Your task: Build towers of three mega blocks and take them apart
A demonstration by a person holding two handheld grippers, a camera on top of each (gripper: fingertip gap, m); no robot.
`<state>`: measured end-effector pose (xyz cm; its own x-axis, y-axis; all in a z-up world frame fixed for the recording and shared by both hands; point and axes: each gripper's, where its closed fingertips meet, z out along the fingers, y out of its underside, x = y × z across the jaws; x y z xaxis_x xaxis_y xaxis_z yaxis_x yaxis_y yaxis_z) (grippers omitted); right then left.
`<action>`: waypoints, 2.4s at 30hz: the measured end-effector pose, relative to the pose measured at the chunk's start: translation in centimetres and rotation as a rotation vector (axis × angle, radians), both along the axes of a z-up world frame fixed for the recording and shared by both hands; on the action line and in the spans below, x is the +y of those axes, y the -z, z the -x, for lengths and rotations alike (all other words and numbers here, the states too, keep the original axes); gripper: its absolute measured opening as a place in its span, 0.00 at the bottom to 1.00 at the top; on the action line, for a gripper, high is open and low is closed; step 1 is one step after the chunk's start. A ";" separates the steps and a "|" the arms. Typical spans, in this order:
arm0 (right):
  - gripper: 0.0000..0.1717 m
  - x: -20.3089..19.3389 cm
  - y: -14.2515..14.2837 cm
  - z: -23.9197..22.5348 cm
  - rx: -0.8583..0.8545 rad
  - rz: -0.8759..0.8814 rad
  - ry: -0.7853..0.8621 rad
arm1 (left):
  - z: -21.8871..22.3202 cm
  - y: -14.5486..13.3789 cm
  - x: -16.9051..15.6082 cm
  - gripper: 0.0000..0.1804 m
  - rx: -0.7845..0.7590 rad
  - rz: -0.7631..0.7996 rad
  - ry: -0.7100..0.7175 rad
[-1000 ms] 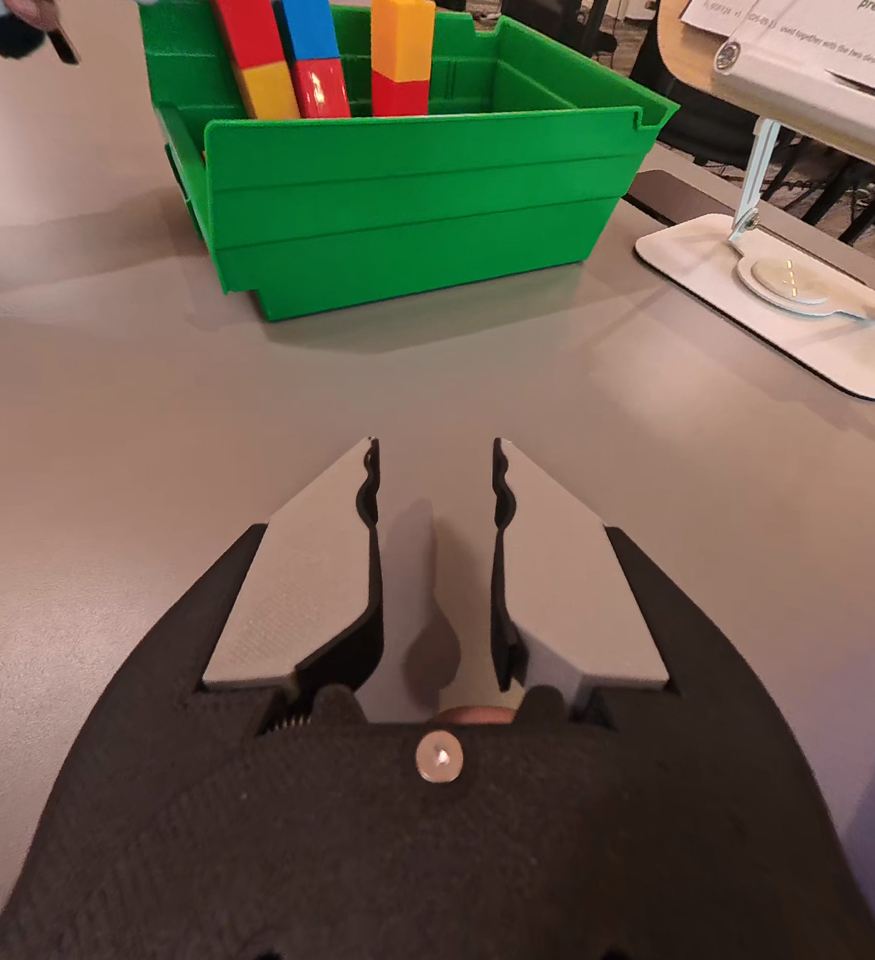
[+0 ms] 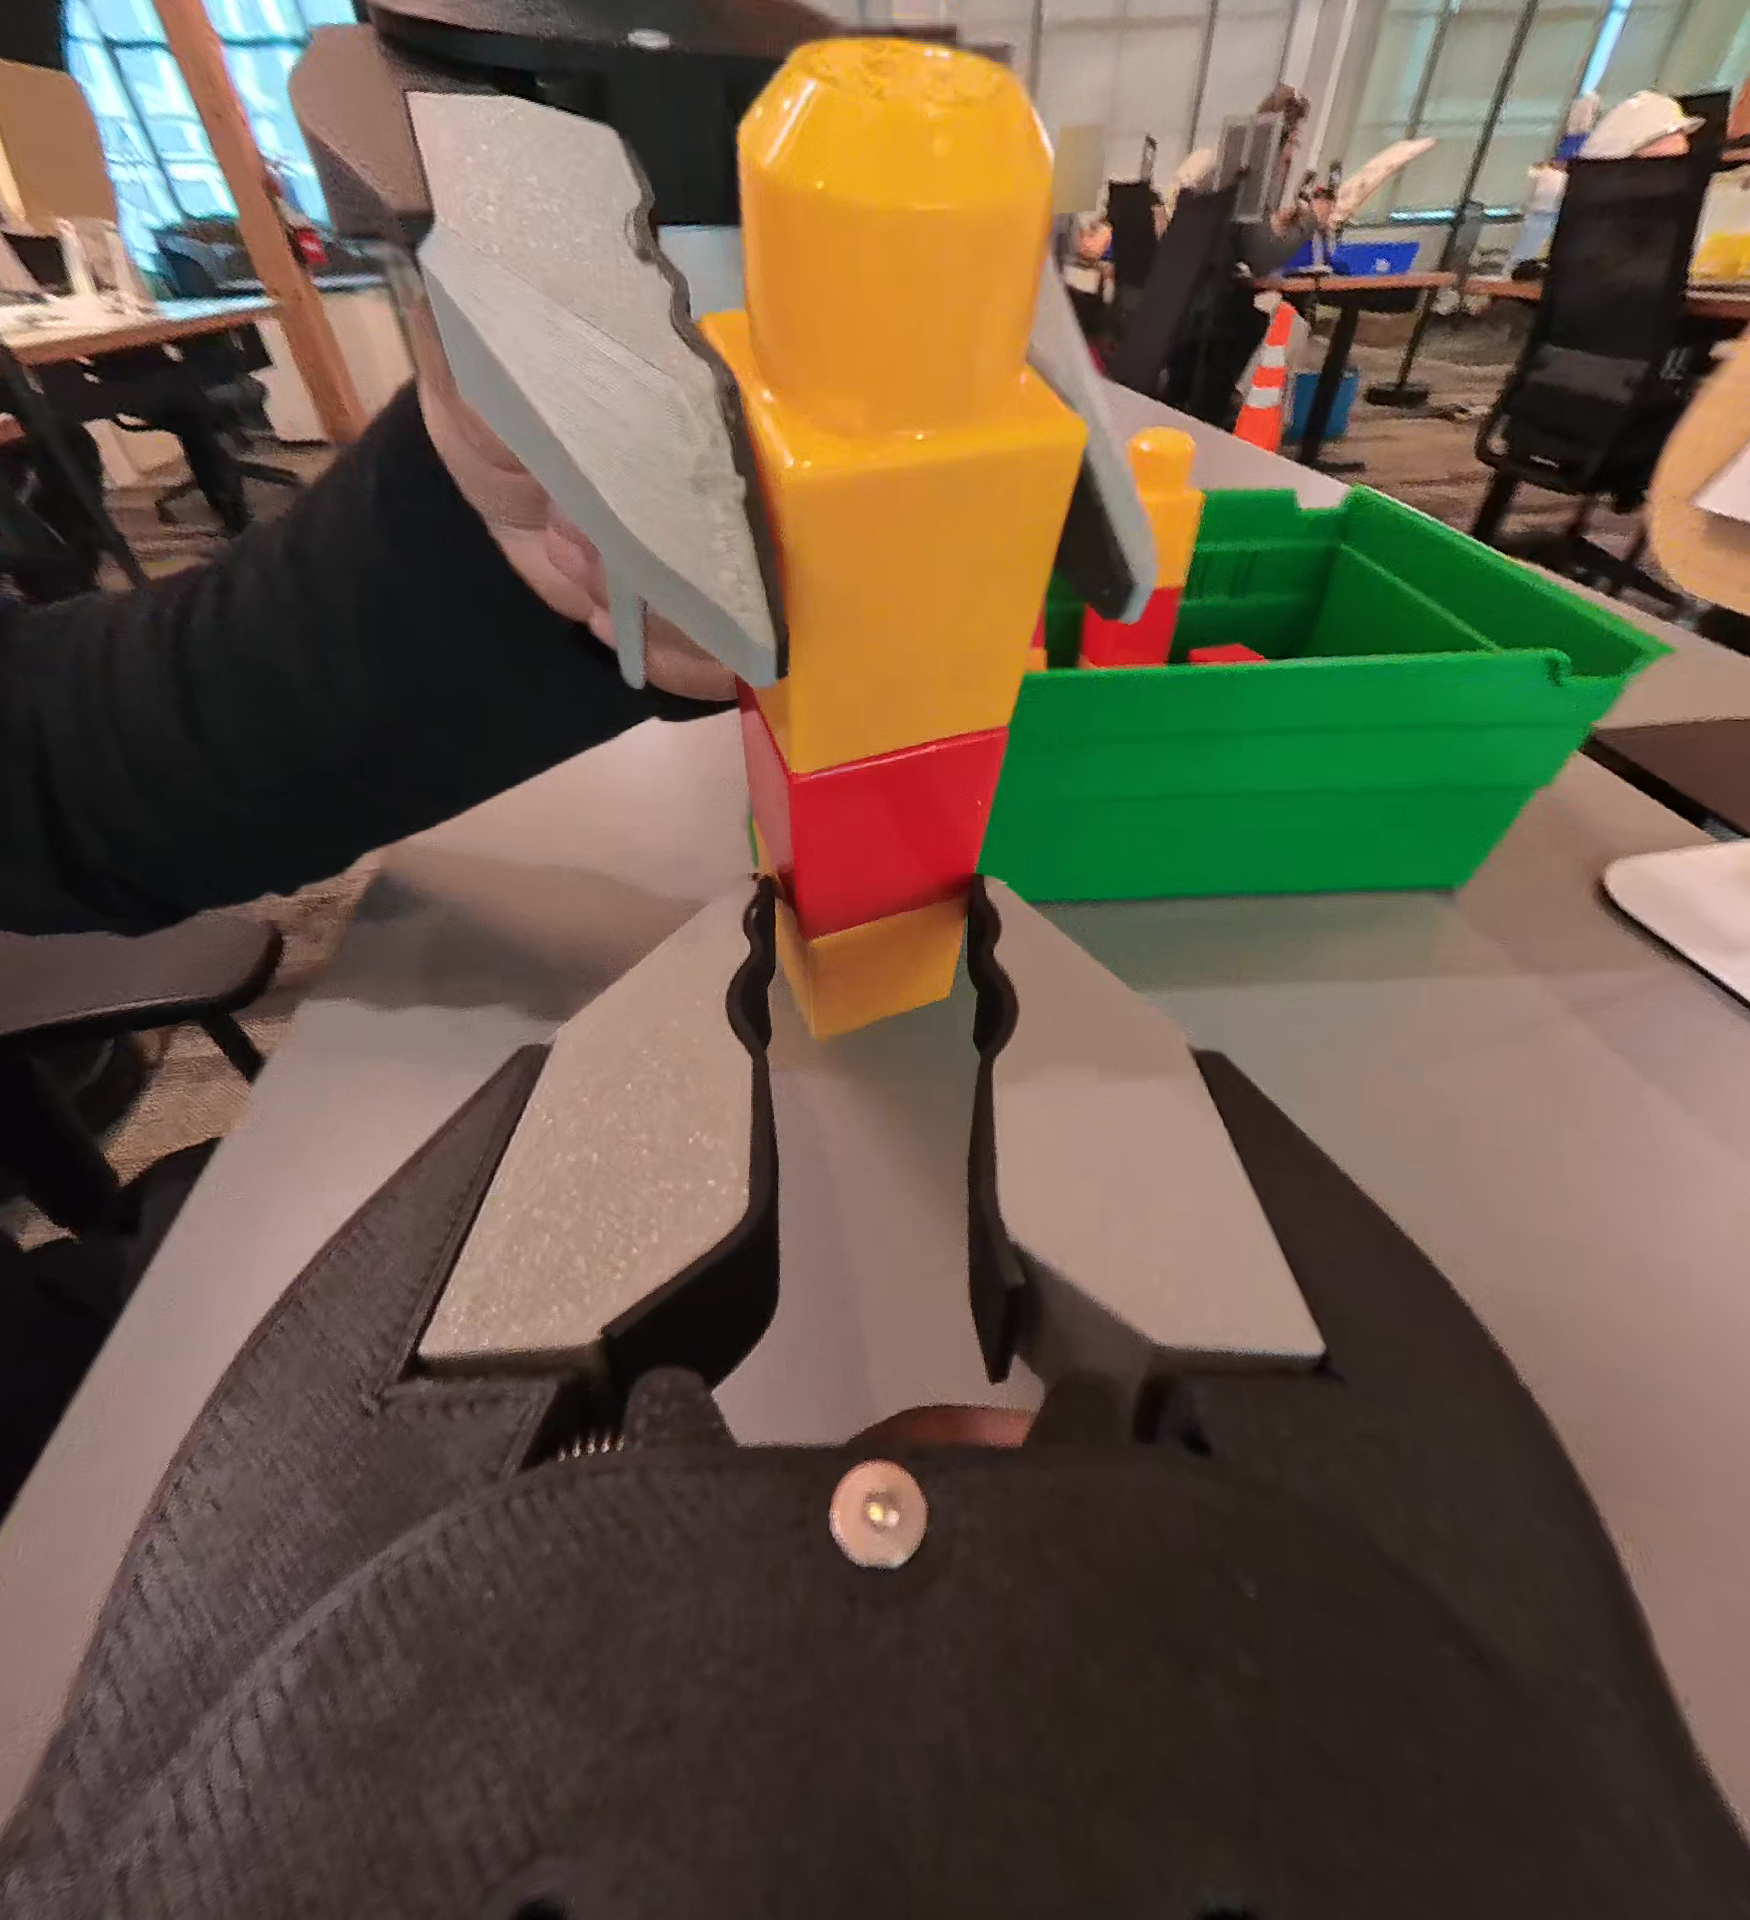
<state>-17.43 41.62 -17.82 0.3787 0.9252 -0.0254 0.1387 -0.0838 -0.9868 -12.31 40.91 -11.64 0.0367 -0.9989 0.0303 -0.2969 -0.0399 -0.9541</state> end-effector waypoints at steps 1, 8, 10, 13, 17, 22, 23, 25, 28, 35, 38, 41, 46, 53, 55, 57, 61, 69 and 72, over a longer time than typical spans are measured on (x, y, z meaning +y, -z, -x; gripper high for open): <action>0.20 0.4 0.1 -0.5 0.001 0.000 0.028 | 0.1 0.8 0.6 0.20 0.014 -0.005 -0.031; 0.20 0.7 0.9 -1.1 -0.032 0.039 0.012 | 0.6 3.4 1.5 0.22 0.030 -0.114 -0.093; 0.20 0.5 1.2 -0.9 -0.048 0.037 -0.005 | 0.5 3.9 1.1 0.21 0.065 -0.093 -0.080; 0.19 -0.4 0.8 -0.5 -0.044 0.007 -0.053 | 0.6 4.4 0.1 0.20 0.075 -0.106 -0.065; 0.20 -0.9 0.5 -0.5 -0.061 -0.023 -0.077 | 0.6 4.4 -0.5 0.20 0.044 -0.138 -0.072; 0.21 -0.9 0.5 -1.8 -0.123 -0.046 -0.060 | 0.0 4.5 -0.2 0.20 0.032 -0.175 -0.111; 0.24 -1.1 0.2 -2.3 -0.126 -0.047 -0.066 | -0.1 4.4 -0.2 0.20 0.027 -0.180 -0.114; 0.27 -2.0 -1.1 -3.1 -0.077 -0.050 -0.105 | -0.1 4.5 -0.4 0.19 0.027 -0.169 -0.109; 0.31 -2.7 -4.6 -4.1 0.084 -0.110 -0.096 | -0.3 5.3 -1.4 0.19 0.047 -0.100 -0.038; 0.24 -3.0 -3.5 -2.2 0.064 -0.078 -0.127 | -1.5 6.8 -3.7 0.19 0.064 0.006 0.091; 0.24 -1.0 -3.4 -2.5 0.091 -0.018 -0.012 | -1.6 7.0 -1.4 0.19 0.078 -0.049 -0.051; 0.23 1.0 -2.4 -2.9 0.036 -0.027 0.127 | -1.4 7.8 1.5 0.19 0.156 -0.257 -0.247; 0.19 -4.2 -5.8 -2.5 0.205 -0.054 -0.198 | -1.5 5.3 -4.9 0.19 -0.012 0.129 0.151; 0.19 -7.0 -10.6 -4.4 0.418 -0.131 -0.299 | -0.9 5.4 -7.1 0.19 -0.008 0.260 0.310; 0.20 -3.6 -11.3 -6.5 0.340 -0.210 0.012 | -1.6 6.5 -5.0 0.19 0.034 0.148 0.175; 0.19 -0.5 -12.9 -11.4 0.263 -0.378 0.439 | -1.8 7.2 -3.5 0.19 0.065 0.034 0.078; 0.20 1.1 -13.4 -25.0 0.078 -0.424 1.139 | -2.4 8.0 -2.4 0.19 0.089 0.010 -0.004; 0.21 5.1 0.6 -34.1 -0.241 0.196 1.305 | -3.3 10.2 -2.6 0.19 0.160 -0.015 -0.010; 0.25 5.2 0.3 -34.1 -0.250 0.166 1.317 | -3.4 10.3 -2.7 0.18 0.163 -0.031 -0.013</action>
